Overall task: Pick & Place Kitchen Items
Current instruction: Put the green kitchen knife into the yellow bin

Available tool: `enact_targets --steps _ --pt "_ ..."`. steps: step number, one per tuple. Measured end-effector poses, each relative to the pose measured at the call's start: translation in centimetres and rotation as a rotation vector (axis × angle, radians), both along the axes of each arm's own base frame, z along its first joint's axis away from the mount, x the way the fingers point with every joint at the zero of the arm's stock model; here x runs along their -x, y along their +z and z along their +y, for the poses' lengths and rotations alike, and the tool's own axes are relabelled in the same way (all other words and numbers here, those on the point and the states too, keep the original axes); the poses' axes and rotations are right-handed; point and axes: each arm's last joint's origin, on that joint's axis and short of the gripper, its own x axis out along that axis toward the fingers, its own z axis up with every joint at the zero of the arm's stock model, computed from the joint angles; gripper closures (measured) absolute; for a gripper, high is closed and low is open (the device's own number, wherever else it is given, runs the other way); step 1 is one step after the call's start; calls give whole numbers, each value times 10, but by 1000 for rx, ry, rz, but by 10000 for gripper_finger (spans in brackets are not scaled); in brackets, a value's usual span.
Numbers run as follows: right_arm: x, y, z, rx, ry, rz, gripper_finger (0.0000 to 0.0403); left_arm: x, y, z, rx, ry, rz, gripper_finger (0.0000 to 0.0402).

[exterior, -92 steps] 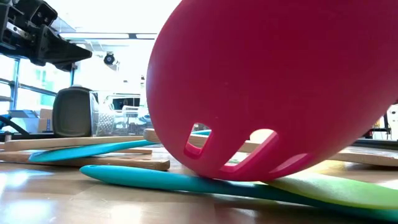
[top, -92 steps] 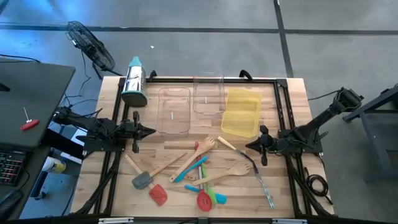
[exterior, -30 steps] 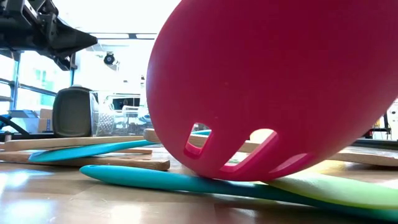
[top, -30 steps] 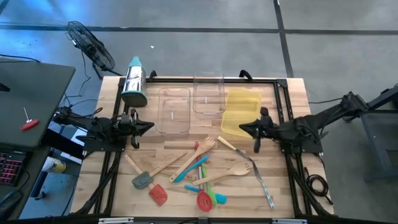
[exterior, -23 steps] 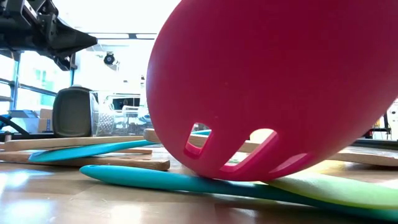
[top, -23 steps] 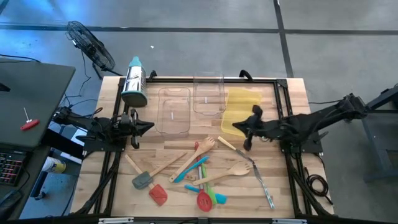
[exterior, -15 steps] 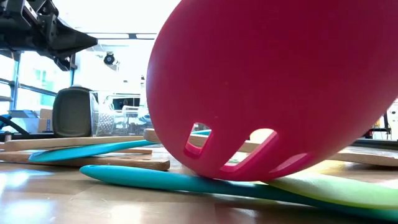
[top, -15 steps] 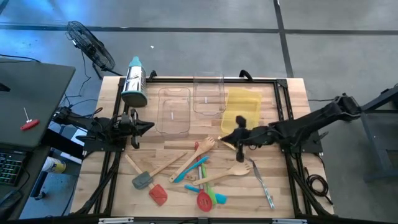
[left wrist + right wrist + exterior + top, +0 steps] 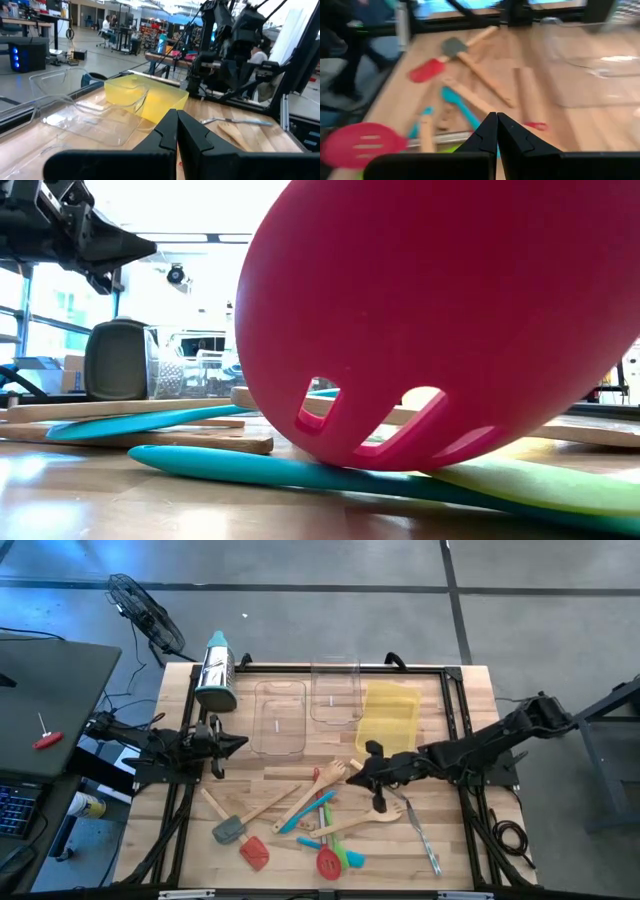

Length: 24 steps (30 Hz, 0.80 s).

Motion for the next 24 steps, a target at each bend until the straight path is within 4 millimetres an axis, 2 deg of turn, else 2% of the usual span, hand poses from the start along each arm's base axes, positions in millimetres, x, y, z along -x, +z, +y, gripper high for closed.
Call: enact_targets --steps 3,8,11,14,19,21,24 --pt "4 -3 8 76 39 26 400 0 -2 0 -8 -1 20 402" --pt "6 -2 11 45 -21 18 384 0 -2 0 -9 -1 25 402" --pt "6 -2 8 14 -86 20 345 0 -3 0 -7 -1 25 402" --pt "7 -5 5 -3 -115 54 288 0 -2 0 -5 -1 24 402" --pt "12 -11 9 10 -73 131 195 0 -3 0 12 -3 21 402" --pt "17 -19 8 -26 -57 234 174 0 -3 0 10 -3 25 402" --pt "23 -34 4 -51 -138 388 166 0 -4 0 8 -6 32 402"
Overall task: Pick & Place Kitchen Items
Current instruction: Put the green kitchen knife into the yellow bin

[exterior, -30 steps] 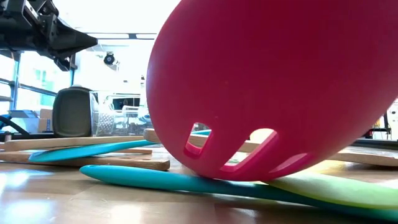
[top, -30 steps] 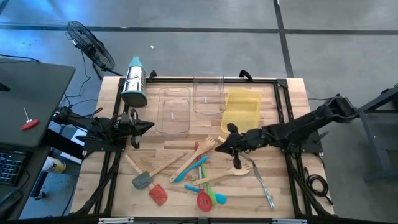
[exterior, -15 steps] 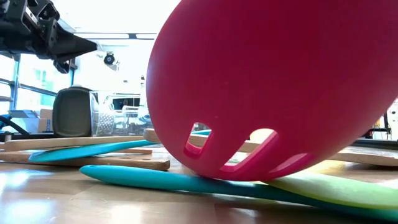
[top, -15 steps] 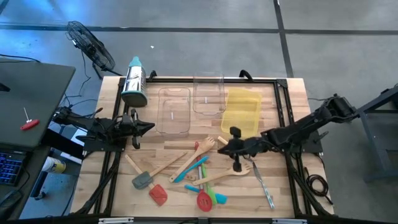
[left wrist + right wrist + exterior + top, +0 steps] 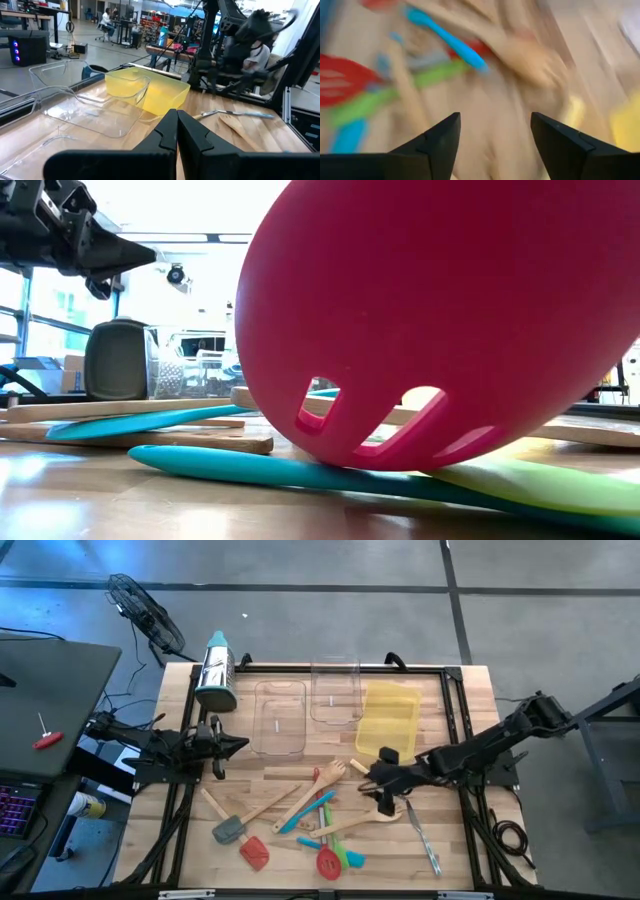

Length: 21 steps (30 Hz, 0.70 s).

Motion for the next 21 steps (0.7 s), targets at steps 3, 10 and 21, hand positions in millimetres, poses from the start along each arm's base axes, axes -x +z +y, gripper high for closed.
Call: enact_targets --steps 3,10,21 --pt "3 -11 -1 27 -10 92 172 0 -1 0 -2 0 11 402" --pt "-5 -31 -8 -14 -54 192 190 0 -2 0 -12 1 20 402" --pt "-15 -49 -27 -13 -120 245 192 0 -4 0 -40 2 51 402"
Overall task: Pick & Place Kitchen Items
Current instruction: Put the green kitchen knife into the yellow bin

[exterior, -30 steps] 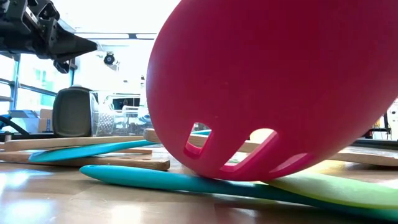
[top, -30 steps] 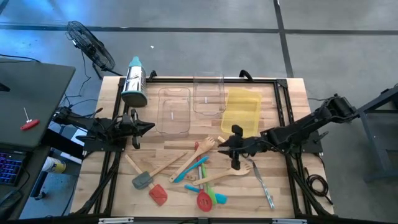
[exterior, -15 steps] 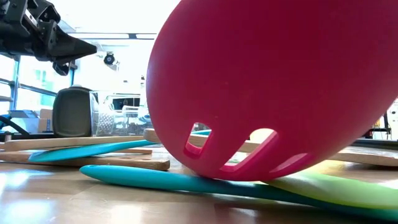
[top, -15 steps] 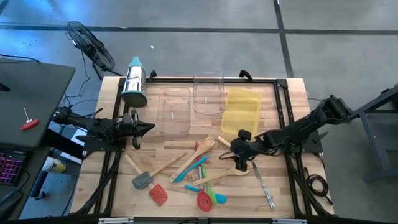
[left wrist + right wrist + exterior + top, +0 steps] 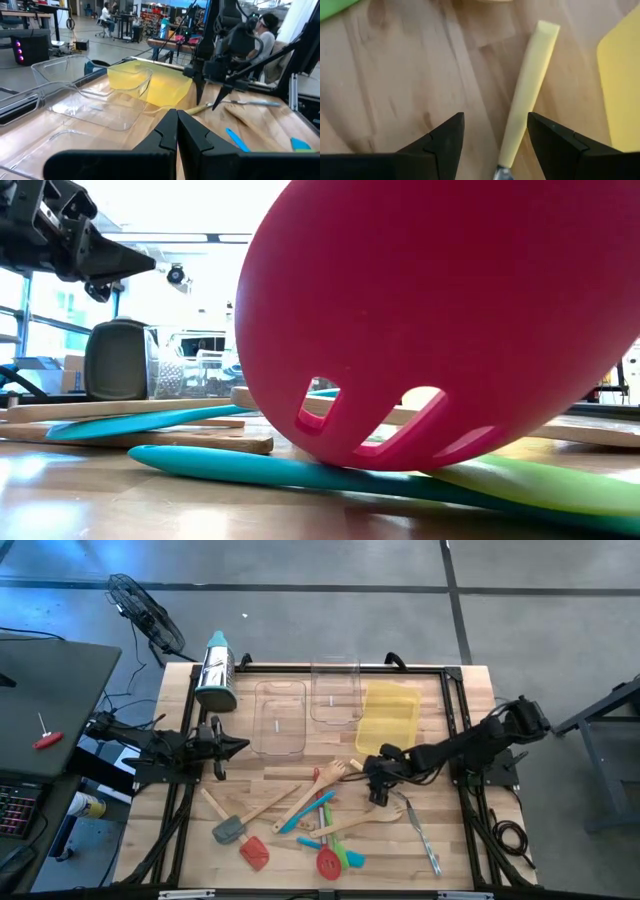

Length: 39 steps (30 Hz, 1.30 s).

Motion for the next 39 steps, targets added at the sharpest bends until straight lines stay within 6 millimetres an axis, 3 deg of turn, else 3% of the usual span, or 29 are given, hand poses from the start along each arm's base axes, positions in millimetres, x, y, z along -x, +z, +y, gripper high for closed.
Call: enact_targets --steps 26,39 --pt "-1 -3 -23 -56 -76 53 192 0 -1 0 -4 1 13 402" --pt "-5 -26 -24 -59 -79 140 192 0 -1 0 -5 -1 14 402"
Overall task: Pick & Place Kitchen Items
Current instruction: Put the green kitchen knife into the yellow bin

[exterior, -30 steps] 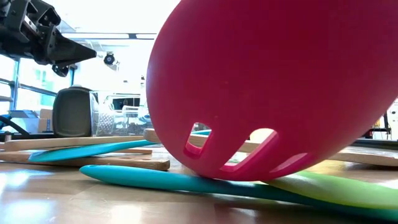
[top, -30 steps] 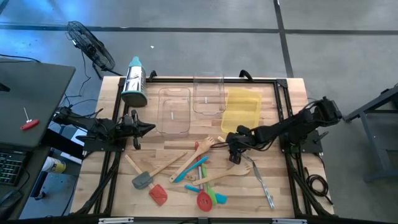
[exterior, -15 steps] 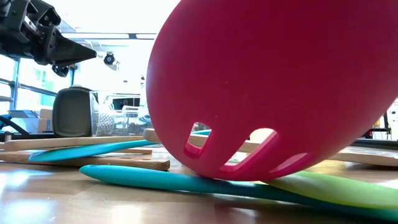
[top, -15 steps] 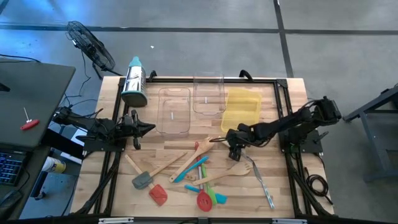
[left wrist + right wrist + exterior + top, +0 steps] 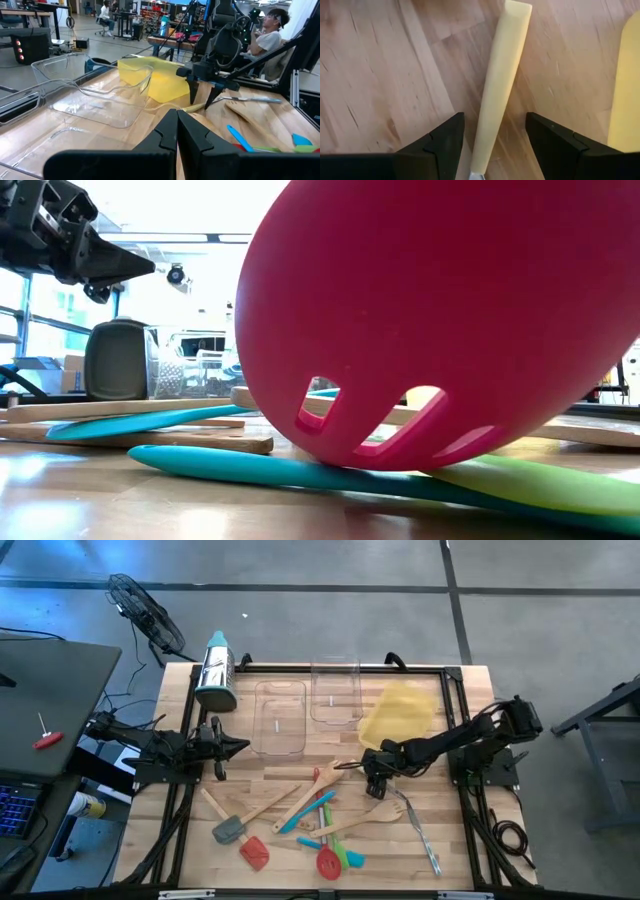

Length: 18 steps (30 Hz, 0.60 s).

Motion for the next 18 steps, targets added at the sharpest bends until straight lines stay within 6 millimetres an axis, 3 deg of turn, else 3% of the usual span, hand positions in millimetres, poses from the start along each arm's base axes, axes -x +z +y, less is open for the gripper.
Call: enact_targets --steps 18 --pt "-1 -1 -8 -38 -20 4 192 0 0 0 3 0 0 402"
